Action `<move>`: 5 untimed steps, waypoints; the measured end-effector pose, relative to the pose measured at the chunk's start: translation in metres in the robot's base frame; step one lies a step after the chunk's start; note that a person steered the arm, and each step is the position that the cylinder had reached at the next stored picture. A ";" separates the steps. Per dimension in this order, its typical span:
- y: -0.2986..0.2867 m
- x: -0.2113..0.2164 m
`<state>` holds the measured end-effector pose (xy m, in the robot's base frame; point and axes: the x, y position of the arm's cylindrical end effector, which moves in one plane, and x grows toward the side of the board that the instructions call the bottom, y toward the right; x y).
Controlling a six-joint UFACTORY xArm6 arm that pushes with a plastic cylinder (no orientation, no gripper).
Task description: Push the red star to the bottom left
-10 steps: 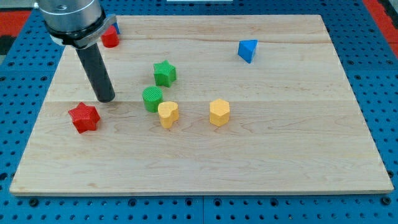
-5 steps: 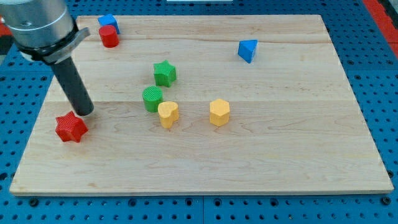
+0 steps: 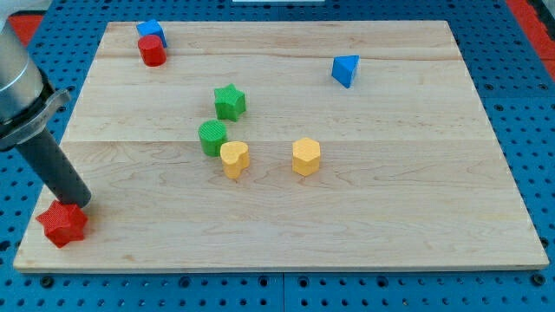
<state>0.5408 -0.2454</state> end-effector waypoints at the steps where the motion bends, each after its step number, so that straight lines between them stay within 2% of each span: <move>1: -0.016 0.019; 5: -0.022 0.017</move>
